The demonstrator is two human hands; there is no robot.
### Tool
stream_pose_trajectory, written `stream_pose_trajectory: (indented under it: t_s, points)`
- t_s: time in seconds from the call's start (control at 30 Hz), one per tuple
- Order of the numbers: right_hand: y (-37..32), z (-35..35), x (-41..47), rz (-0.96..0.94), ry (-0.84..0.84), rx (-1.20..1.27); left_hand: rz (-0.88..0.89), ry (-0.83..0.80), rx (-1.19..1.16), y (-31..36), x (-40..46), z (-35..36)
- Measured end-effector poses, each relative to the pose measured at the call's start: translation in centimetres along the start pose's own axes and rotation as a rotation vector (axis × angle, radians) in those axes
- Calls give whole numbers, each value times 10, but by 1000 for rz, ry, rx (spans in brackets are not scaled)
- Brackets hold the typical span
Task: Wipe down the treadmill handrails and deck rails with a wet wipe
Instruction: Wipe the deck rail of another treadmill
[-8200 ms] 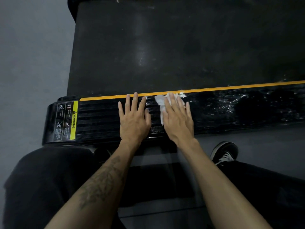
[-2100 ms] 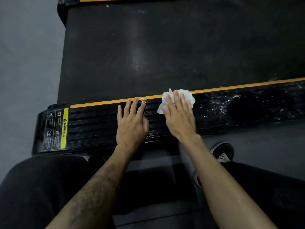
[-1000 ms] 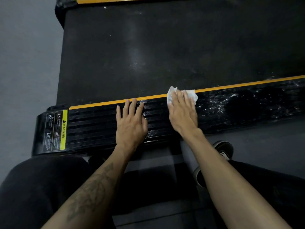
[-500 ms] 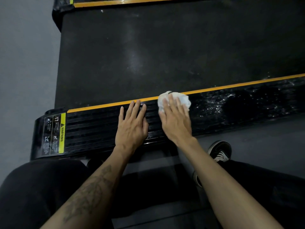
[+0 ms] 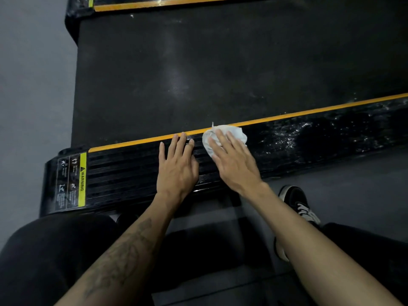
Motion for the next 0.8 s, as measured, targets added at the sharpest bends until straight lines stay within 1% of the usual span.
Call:
stream_pose_trajectory:
  t_s: [0.03, 0.07, 0.13, 0.17, 0.2, 0.23, 0.27, 0.33, 0.4, 0.43, 0.47, 0.57, 0.63, 0.67, 0.73, 0.8]
  points:
    - [10, -2, 1, 2, 20, -2, -3, -3, -4, 0, 0, 1]
    - [24, -6, 3, 60, 46, 12, -5, -7, -9, 0, 1, 2]
    - [49, -11, 6, 258, 75, 75, -10, -12, -8, -1, 1, 2]
    - [51, -12, 6, 334, 83, 98, -8, -13, -5, -1, 2, 2]
    - [45, -11, 6, 366, 82, 108, -5, -16, -1, 1, 2, 2]
    - [34, -9, 4, 346, 73, 112, -9, -20, 7, 3, 2, 2]
    - [19, -7, 2, 279, 66, 112, -21, -29, 20, 5, 3, 3]
    - [-3, -3, -8, 89, 50, 79, -63, -66, 65, 11, 5, 7]
    - [-1, -3, -13, -47, 45, 8, -88, -86, 114, 18, 6, 10]
    - [7, -4, -11, -56, 58, -7, -89, -84, 125, 21, 6, 10]
    - [19, -8, -8, -18, 72, 9, -88, -82, 125, 21, 6, 10]
    - [42, -8, -3, 237, 63, 76, -87, -61, 117, 20, 5, 8]
    - [31, -7, -5, 324, 55, 91, -85, -62, 99, 20, 7, 8]
    - [21, -4, -7, 307, 33, 106, -83, -61, 85, 20, 6, 9]
    - [4, 2, -11, 164, -9, 107, -71, -58, 69, 19, 6, 9]
    - [8, 0, -14, 37, -23, 97, -67, -65, 58, 17, 6, 10]
Point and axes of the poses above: each hand's wrist, its own x-axis towards the middle knuckle, its own z-axis out of the palm, y = z × x, the point moved 9 cm from there along x, towards the middle knuckle, and after that the axes turned 7 degrees about z, right-handed, at the moved point
